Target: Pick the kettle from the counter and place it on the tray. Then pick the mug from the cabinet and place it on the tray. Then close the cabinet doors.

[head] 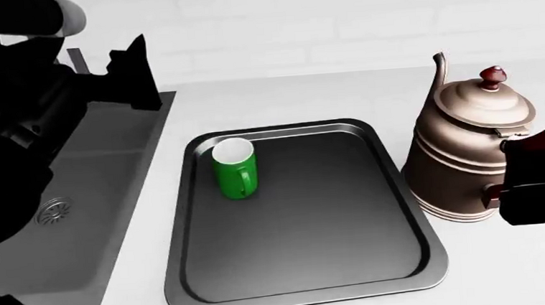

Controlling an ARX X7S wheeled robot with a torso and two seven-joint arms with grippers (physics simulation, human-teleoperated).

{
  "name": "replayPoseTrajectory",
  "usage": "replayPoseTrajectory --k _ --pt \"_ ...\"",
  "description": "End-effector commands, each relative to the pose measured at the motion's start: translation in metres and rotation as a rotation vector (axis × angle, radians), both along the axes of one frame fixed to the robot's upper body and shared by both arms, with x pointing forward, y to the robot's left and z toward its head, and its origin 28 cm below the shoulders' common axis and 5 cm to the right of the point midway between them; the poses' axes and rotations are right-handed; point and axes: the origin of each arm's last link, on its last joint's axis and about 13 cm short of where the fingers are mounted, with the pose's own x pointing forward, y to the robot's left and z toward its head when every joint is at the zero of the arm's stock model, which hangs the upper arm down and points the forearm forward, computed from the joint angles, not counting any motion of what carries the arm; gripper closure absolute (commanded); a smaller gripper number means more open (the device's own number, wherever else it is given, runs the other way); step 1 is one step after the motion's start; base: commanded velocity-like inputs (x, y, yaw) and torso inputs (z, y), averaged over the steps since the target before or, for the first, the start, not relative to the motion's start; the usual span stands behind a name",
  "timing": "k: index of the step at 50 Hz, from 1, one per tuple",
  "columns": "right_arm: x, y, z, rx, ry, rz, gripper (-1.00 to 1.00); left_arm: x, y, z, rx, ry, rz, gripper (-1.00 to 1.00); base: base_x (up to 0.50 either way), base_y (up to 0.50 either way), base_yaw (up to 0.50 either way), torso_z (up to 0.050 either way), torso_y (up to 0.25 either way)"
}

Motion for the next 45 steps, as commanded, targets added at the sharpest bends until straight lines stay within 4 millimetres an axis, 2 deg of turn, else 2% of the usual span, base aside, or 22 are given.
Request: replayPoseTrajectory --k 1,25,26,45 --pt "0.006 -0.004 -0.005 0.005 0.012 -0.003 -1.00 0.001 0.002 -0.003 -0.004 0.006 0.004 -1.00 0.00 0.00 0.00 0.000 0.000" --pt "0.019 -0.005 -0.008 0.014 0.021 -0.004 -1.00 0.003 0.004 -0.010 -0.012 0.018 0.012 -1.00 0.00 0.00 0.00 0.000 0.000" --pt "0.019 -0.005 -0.008 0.016 0.014 -0.008 1.00 0.004 0.005 -0.011 -0.013 0.018 0.013 -1.00 0.00 0.00 0.00 0.000 0.000" --pt "0.014 -0.003 0.000 -0.007 -0.022 -0.012 1.00 0.003 0.006 -0.010 -0.019 0.019 0.016 -1.00 0.00 0.00 0.00 0.000 0.000"
